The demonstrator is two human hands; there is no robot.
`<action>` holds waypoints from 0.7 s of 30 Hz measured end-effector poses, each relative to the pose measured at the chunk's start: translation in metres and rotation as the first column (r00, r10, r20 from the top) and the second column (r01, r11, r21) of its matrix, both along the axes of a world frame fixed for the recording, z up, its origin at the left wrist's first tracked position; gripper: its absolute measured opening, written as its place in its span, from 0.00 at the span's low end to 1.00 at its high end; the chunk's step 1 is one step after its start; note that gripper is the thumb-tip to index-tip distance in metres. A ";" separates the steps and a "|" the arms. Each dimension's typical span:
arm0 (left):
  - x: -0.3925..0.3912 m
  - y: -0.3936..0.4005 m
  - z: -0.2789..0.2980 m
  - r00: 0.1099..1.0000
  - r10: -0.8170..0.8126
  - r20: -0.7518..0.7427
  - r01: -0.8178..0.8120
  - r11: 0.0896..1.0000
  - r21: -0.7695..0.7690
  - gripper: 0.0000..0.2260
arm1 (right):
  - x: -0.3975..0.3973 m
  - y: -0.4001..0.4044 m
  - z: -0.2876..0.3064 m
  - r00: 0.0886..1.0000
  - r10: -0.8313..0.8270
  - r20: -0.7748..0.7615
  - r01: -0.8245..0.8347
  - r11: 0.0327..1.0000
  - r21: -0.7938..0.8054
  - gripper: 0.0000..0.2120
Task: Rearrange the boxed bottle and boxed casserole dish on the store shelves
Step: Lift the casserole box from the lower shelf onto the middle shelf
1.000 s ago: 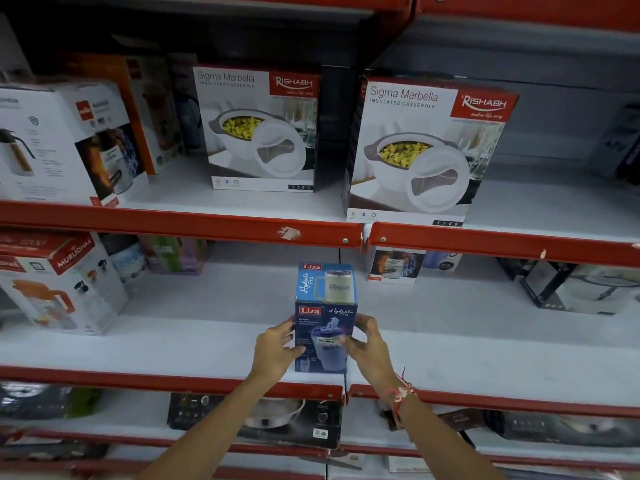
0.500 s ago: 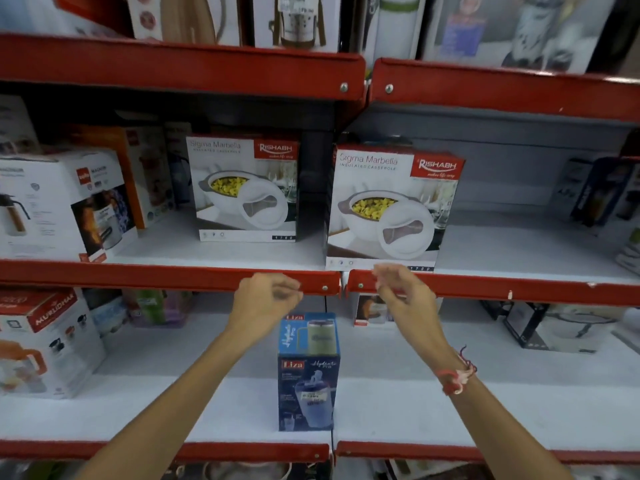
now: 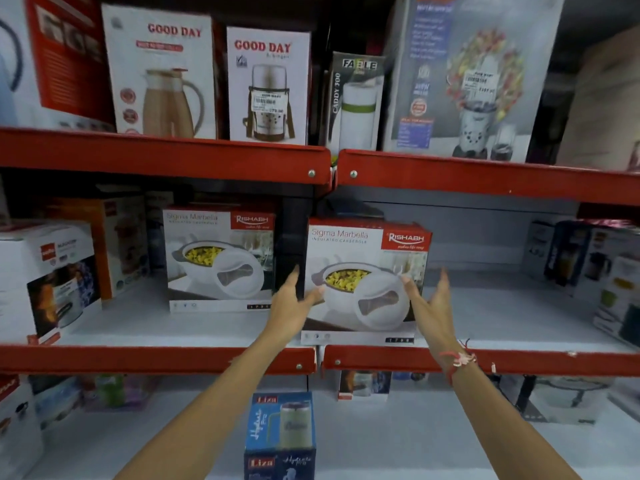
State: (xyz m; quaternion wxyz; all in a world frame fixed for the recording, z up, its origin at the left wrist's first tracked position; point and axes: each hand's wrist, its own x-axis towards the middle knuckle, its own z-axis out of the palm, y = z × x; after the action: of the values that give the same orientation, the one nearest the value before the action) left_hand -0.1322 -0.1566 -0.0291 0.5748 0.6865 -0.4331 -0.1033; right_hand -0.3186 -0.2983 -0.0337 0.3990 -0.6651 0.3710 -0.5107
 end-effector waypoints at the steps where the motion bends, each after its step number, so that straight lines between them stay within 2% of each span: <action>1: 0.000 -0.004 -0.001 1.000 -0.011 -0.009 0.011 1.000 0.017 0.30 | 0.001 -0.004 -0.003 0.997 0.082 0.013 -0.083 0.996 0.045 0.36; 3: 0.000 -0.009 -0.004 1.000 -0.008 -0.007 0.009 0.999 0.036 0.28 | 0.004 -0.008 -0.008 0.983 0.181 0.020 -0.181 0.981 0.073 0.26; 6: 0.001 -0.007 -0.004 1.000 0.017 0.020 -0.017 1.000 -0.007 0.26 | 0.004 -0.008 -0.009 0.988 0.155 0.030 -0.156 0.987 0.030 0.19; 10: 0.004 0.012 0.005 0.993 0.034 0.109 -0.024 0.995 -0.096 0.27 | -0.005 0.011 0.004 0.981 0.170 0.096 -0.169 0.985 -0.016 0.21; 17: 0.002 0.079 0.018 0.986 0.022 0.163 0.011 0.980 -0.200 0.24 | -0.028 0.069 0.030 0.967 0.233 0.099 -0.231 0.972 -0.027 0.25; 21: 0.005 0.130 0.017 0.993 -0.018 0.114 0.042 0.977 -0.209 0.22 | -0.043 0.104 0.034 0.964 0.258 0.069 -0.257 0.966 -0.026 0.26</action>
State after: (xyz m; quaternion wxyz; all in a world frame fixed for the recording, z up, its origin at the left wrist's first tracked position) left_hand -0.1267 -0.0264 -0.0118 0.6178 0.6198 -0.4832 -0.0269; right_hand -0.3615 -0.1939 -0.0001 0.4696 -0.6922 0.2626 -0.4811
